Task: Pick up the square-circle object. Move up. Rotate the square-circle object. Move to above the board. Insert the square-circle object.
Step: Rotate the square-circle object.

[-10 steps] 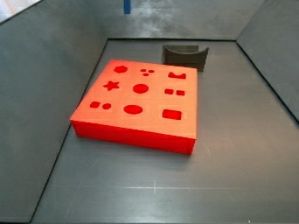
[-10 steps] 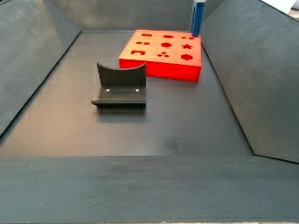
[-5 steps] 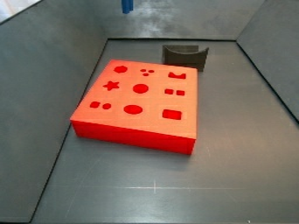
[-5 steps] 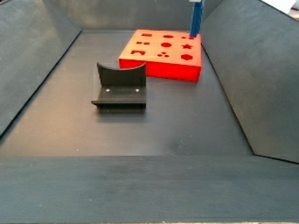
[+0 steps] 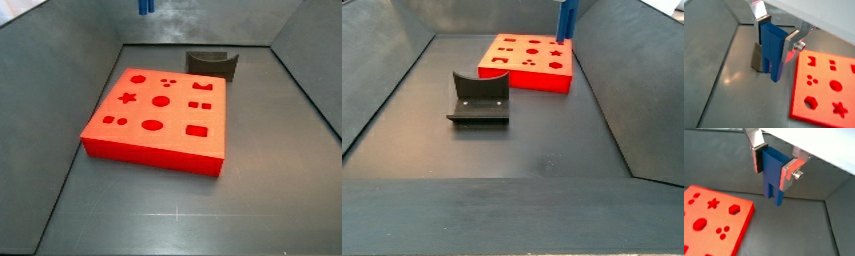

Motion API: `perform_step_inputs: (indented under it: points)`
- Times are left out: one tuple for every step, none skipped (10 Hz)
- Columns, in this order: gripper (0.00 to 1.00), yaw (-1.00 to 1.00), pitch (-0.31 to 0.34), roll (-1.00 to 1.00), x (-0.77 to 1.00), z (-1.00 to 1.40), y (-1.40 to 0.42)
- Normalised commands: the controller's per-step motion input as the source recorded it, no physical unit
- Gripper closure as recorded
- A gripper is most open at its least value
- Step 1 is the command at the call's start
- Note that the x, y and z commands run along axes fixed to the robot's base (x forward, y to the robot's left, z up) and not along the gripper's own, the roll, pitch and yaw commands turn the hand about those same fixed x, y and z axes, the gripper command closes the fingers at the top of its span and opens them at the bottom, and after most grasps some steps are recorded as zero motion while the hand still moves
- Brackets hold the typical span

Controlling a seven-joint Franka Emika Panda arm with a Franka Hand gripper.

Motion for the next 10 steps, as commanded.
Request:
perform_step_inputs:
  points:
    - [1.0, -1.0, 0.011, 0.0, 0.0, 0.0, 0.0]
    - [1.0, -1.0, 0.012, 0.0, 0.0, 0.0, 0.0]
    - [1.0, -1.0, 0.014, 0.0, 0.0, 0.0, 0.0]
    - [1.0, -1.0, 0.015, 0.0, 0.0, 0.0, 0.0]
    - [1.0, -1.0, 0.017, 0.0, 0.0, 0.0, 0.0]
    - [1.0, -1.0, 0.019, 0.0, 0.0, 0.0, 0.0]
    - [1.0, -1.0, 0.022, 0.0, 0.0, 0.0, 0.0]
    - [1.0, -1.0, 0.026, 0.0, 0.0, 0.0, 0.0]
    - [1.0, -1.0, 0.031, 0.0, 0.0, 0.0, 0.0]
    - [1.0, -0.86, 0.037, 0.0, 0.0, 0.0, 0.0]
